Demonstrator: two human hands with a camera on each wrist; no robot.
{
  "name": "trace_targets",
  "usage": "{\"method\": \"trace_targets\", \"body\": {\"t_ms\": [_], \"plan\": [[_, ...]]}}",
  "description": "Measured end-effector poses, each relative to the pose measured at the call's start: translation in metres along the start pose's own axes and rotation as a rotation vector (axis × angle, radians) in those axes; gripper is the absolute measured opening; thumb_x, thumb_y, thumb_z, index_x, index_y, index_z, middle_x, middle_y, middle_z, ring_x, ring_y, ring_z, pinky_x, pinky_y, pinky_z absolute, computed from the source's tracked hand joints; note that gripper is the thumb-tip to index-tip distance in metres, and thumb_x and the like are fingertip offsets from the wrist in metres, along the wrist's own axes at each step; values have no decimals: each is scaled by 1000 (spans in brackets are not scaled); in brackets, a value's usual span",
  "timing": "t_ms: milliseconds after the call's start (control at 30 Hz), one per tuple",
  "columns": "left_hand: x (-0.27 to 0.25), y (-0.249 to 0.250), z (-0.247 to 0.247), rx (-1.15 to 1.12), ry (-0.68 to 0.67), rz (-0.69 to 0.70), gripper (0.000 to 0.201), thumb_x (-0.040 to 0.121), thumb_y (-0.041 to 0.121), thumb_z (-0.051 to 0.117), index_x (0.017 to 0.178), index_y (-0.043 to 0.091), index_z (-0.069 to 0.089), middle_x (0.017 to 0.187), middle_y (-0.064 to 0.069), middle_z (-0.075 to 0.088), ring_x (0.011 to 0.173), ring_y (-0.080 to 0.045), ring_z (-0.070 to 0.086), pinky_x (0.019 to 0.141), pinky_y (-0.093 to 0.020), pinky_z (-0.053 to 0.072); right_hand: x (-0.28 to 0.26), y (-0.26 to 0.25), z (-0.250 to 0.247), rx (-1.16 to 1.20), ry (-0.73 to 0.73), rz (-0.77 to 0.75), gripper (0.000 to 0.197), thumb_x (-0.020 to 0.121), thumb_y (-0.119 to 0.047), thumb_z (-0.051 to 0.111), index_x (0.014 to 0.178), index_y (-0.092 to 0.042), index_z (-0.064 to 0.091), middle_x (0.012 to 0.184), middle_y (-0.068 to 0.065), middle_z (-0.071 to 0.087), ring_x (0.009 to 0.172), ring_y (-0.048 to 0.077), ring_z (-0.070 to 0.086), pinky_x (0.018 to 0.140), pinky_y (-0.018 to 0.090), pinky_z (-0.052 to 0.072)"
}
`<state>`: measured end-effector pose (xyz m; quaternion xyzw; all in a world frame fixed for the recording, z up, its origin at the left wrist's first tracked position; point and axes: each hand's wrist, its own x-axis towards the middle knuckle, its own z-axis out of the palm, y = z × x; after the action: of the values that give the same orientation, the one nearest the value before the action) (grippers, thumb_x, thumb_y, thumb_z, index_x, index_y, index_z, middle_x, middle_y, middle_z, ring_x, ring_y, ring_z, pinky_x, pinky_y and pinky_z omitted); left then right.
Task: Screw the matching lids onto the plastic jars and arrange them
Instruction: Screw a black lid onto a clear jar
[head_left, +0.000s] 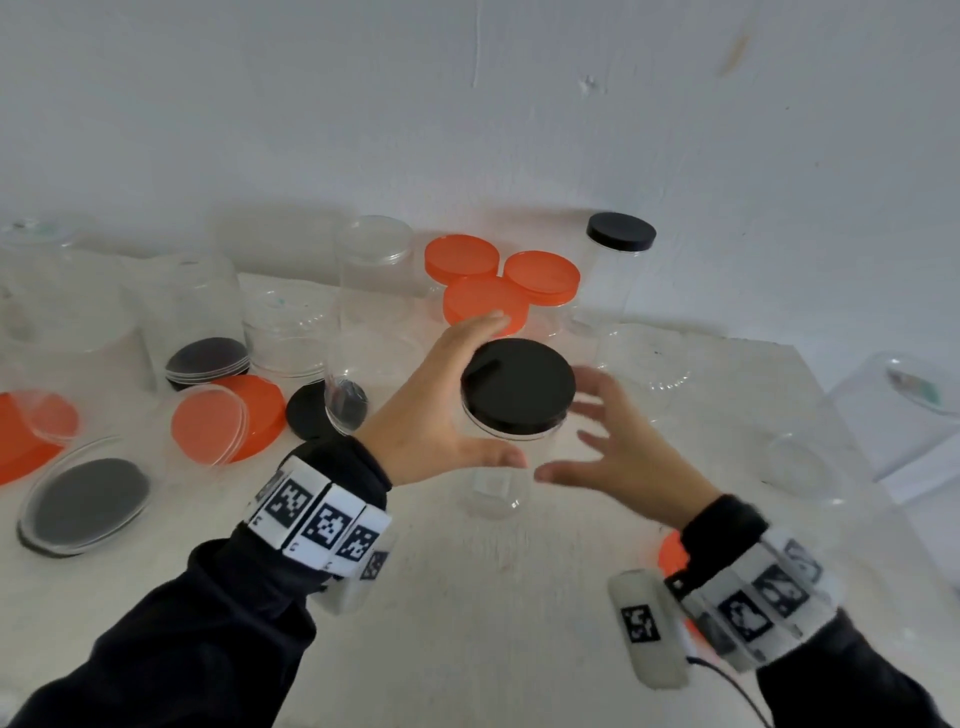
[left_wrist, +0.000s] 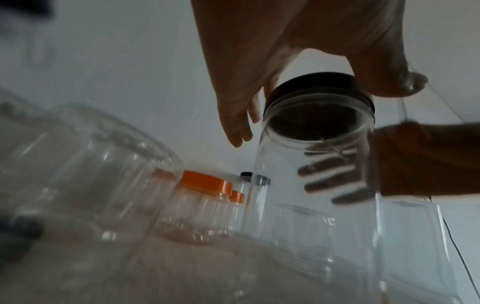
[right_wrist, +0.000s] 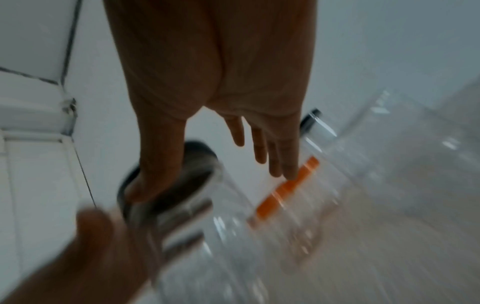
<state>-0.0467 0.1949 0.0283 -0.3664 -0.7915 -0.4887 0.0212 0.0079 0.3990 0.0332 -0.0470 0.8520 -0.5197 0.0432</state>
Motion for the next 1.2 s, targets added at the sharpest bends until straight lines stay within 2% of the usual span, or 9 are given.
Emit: {"method": "trace_targets", "body": {"t_ms": [100, 200, 300, 433, 500, 600, 667, 967, 1200], "plan": [[-8, -7, 7, -186, 25, -155, 119, 47, 57, 80, 141, 31, 13, 146, 10, 26, 133, 1, 28, 109, -18, 27, -1, -41, -29, -134, -31, -80, 101, 45, -53, 74, 134, -30, 31, 137, -12, 39, 122, 3, 44, 99, 26, 40], [-10, -11, 17, -229, 53, -234, 119, 47, 47, 80, 142, 29, 11, 143, 9, 30, 131, 0, 31, 106, -14, 29, 4, -79, -34, -447, -177, -158, 92, 56, -53, 73, 137, -32, 33, 137, -15, 38, 122, 4, 41, 100, 25, 38], [-9, -10, 23, -230, 94, -239, 104, 50, 46, 79, 136, 29, 23, 132, 14, 41, 120, 6, 41, 97, -10, 34, 18, -97, -22, -781, -295, -239, 91, 69, -52, 71, 144, -29, 25, 141, -10, 34, 125, 10, 37, 105, 31, 35], [-9, -10, 24, -211, 121, -273, 87, 53, 39, 82, 127, 29, 37, 119, 18, 52, 108, 11, 47, 84, -3, 36, 34, -106, -10, -1031, -388, -251, 83, 74, -49, 69, 143, -31, 26, 130, -4, 42, 115, 15, 44, 95, 36, 43], [-9, -12, 23, -212, 115, -284, 90, 51, 43, 83, 128, 28, 39, 119, 17, 54, 109, 9, 48, 86, -5, 37, 38, -110, -9, -1050, -435, -241, 80, 75, -44, 71, 141, -31, 29, 120, -4, 44, 107, 14, 45, 91, 31, 44], [-8, -12, 23, -211, 101, -288, 95, 48, 54, 78, 131, 27, 40, 121, 17, 55, 113, 6, 48, 94, -13, 39, 41, -114, -12, -1007, -483, -225, 86, 72, -34, 75, 143, -35, 26, 123, -5, 40, 109, 13, 43, 92, 30, 43], [-8, -12, 23, -214, 93, -285, 96, 49, 54, 77, 133, 25, 40, 122, 15, 55, 115, 3, 49, 97, -20, 39, 41, -115, -13, -997, -506, -224, 87, 72, -30, 75, 143, -37, 25, 125, -6, 39, 112, 14, 43, 94, 32, 44], [-8, -14, 21, -246, 45, -311, 93, 49, 50, 79, 131, 24, 43, 120, 13, 57, 115, -1, 51, 101, -30, 41, 42, -114, -15, -979, -590, -218, 81, 72, -20, 74, 140, -38, 31, 128, -10, 34, 112, 13, 42, 93, 33, 46], [-7, -13, 19, -262, 16, -317, 80, 49, 47, 80, 120, 43, 43, 119, 15, 57, 116, -1, 50, 104, -34, 39, 45, -113, -17, -941, -627, -238, 78, 69, -17, 75, 134, -39, 39, 127, -12, 36, 112, 13, 43, 93, 36, 46]]}}
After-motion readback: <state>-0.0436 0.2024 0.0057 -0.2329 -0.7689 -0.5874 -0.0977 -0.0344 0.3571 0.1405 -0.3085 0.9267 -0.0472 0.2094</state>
